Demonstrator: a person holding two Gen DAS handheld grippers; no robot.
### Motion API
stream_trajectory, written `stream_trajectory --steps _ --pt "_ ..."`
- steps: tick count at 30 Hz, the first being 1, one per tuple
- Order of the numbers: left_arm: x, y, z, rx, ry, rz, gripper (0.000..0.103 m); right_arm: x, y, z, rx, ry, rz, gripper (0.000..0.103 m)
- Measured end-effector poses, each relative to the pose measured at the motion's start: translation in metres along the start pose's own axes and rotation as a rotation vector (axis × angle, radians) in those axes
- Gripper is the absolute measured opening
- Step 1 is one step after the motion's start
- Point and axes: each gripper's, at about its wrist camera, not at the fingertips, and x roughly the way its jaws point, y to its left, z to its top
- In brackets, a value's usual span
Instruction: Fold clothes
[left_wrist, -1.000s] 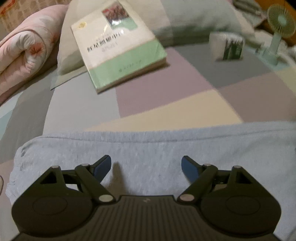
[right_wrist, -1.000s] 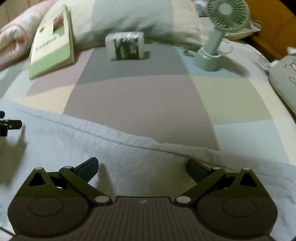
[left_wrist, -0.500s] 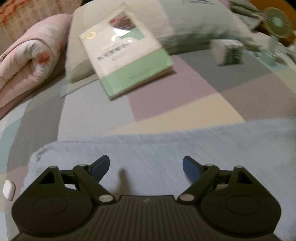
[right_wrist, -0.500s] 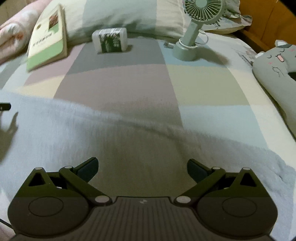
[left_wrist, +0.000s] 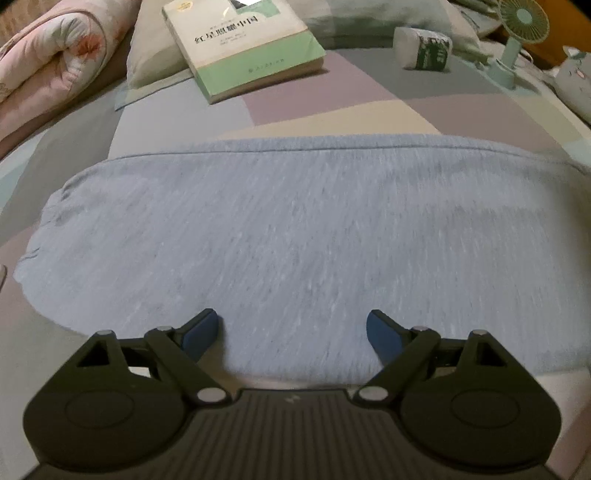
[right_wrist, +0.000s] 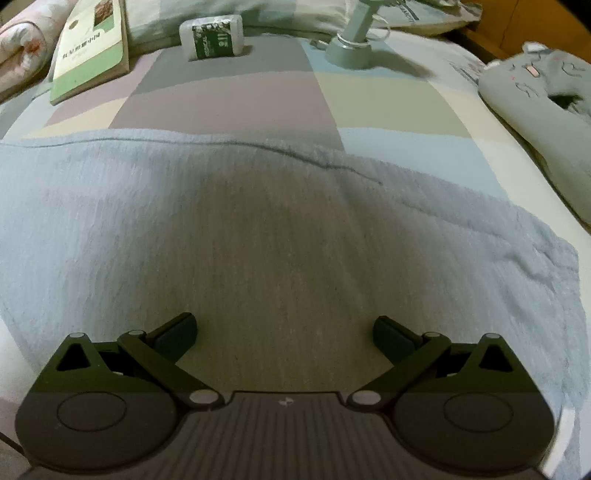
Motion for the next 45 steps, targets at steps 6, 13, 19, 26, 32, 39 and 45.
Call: stream_trajectory --steps 6,13,19,26,32,39,45 --pt "0.001 -0.004 -0.005 0.002 0.011 -0.017 0.087 -0.010 0.010 -0.005 -0.008 0.003 0.001 0.103" --pt "0.010 -0.019 0.001 0.041 0.027 0.014 0.087 -0.020 -0.001 -0.015 0.032 0.034 0.034 0.103" --pt "0.004 -0.054 0.011 0.132 -0.012 0.018 0.087 -0.018 -0.060 0.010 0.150 -0.078 -0.121 0.103" --pt "0.018 -0.081 0.022 0.102 0.002 0.054 0.087 0.030 -0.112 0.046 0.217 -0.094 -0.108 0.103" --pt "-0.004 -0.095 0.029 0.106 -0.028 0.063 0.087 0.016 -0.124 0.048 0.210 -0.068 -0.061 0.103" --pt "-0.005 -0.132 0.019 0.186 -0.023 -0.022 0.087 -0.009 -0.113 -0.003 0.185 -0.027 -0.044 0.103" --pt "0.008 -0.140 0.017 0.151 0.016 0.034 0.086 0.003 -0.125 0.011 0.261 -0.067 -0.083 0.103"
